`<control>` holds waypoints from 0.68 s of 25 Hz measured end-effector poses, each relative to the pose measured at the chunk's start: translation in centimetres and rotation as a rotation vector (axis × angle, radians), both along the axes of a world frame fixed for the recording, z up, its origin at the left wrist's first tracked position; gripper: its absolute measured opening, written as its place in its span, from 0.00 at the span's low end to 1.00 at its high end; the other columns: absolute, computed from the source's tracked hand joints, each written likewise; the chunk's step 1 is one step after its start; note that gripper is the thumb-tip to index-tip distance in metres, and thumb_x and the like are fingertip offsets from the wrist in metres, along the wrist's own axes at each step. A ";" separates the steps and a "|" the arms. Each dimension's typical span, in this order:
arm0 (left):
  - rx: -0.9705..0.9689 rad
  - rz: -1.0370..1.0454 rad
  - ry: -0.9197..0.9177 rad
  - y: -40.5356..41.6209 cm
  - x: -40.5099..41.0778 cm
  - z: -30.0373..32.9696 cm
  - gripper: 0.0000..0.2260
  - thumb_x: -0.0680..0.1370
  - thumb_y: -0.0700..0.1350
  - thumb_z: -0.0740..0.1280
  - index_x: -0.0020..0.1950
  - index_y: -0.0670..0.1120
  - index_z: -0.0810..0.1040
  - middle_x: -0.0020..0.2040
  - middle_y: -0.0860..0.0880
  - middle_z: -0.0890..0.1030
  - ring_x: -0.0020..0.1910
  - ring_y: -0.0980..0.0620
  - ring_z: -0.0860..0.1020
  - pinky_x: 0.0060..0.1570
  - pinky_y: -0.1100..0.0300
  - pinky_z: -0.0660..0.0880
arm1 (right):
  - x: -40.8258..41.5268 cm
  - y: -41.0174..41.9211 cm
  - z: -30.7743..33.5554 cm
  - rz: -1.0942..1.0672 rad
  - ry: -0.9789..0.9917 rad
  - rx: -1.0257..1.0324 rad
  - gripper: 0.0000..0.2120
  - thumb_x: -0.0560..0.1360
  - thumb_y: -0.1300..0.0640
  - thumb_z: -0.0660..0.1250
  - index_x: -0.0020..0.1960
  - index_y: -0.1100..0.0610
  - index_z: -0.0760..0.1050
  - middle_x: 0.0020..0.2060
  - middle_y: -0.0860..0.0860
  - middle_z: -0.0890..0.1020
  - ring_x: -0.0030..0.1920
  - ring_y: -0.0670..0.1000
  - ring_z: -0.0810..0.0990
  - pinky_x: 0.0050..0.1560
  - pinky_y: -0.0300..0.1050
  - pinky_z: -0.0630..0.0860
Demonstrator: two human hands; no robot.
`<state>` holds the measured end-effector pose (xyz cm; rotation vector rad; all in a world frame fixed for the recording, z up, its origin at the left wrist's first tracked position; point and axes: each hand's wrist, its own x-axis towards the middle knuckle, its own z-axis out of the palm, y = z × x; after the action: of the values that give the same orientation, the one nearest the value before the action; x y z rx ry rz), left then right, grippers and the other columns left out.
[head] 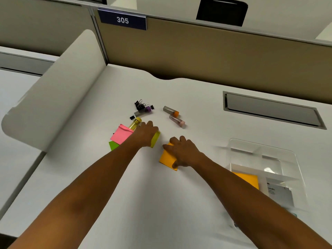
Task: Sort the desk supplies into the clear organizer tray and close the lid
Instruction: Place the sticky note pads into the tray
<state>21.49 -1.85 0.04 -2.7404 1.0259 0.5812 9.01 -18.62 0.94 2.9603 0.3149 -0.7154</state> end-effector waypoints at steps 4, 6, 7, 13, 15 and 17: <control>-0.009 0.016 0.017 0.0 0.7 -0.4 0.40 0.65 0.55 0.78 0.70 0.49 0.63 0.63 0.42 0.69 0.63 0.38 0.69 0.59 0.48 0.70 | 0.7 0.2 0.0 -0.068 0.044 -0.003 0.46 0.62 0.40 0.79 0.73 0.44 0.58 0.65 0.56 0.66 0.63 0.60 0.69 0.52 0.54 0.72; -0.025 0.027 0.033 0.2 0.8 -0.5 0.38 0.64 0.56 0.78 0.67 0.49 0.65 0.62 0.42 0.70 0.63 0.38 0.68 0.57 0.48 0.70 | 0.7 0.3 0.1 -0.100 0.064 -0.002 0.46 0.61 0.39 0.79 0.71 0.47 0.60 0.64 0.57 0.66 0.62 0.60 0.70 0.50 0.53 0.72; -0.027 0.033 0.041 0.2 0.8 -0.5 0.38 0.63 0.57 0.78 0.66 0.48 0.65 0.61 0.42 0.70 0.62 0.39 0.68 0.57 0.48 0.70 | 0.7 0.3 0.1 -0.109 0.071 -0.014 0.46 0.60 0.38 0.79 0.70 0.48 0.61 0.64 0.57 0.66 0.61 0.60 0.70 0.50 0.54 0.72; -0.031 0.060 0.076 0.8 0.1 -0.1 0.36 0.66 0.59 0.76 0.67 0.46 0.67 0.63 0.43 0.71 0.64 0.41 0.69 0.57 0.48 0.70 | 0.0 0.1 0.2 -0.170 0.077 0.013 0.48 0.60 0.39 0.80 0.70 0.55 0.60 0.65 0.57 0.64 0.60 0.60 0.73 0.48 0.54 0.74; -0.060 0.076 0.093 1.0 -0.4 0.1 0.32 0.67 0.57 0.76 0.66 0.46 0.69 0.62 0.44 0.73 0.62 0.44 0.71 0.56 0.50 0.70 | -0.2 0.2 0.2 -0.172 0.066 0.038 0.48 0.60 0.40 0.81 0.70 0.55 0.60 0.64 0.58 0.65 0.57 0.61 0.76 0.44 0.52 0.73; -0.097 0.096 0.090 1.3 -1.0 0.4 0.27 0.68 0.54 0.75 0.62 0.46 0.72 0.59 0.45 0.76 0.59 0.45 0.74 0.53 0.52 0.70 | -0.5 0.4 0.3 -0.195 0.063 0.076 0.47 0.59 0.43 0.82 0.69 0.54 0.60 0.63 0.58 0.67 0.54 0.61 0.78 0.42 0.51 0.74</control>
<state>20.48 -0.57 0.45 -2.8854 0.9709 0.6932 8.54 -18.23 1.20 3.0746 0.0587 -0.8368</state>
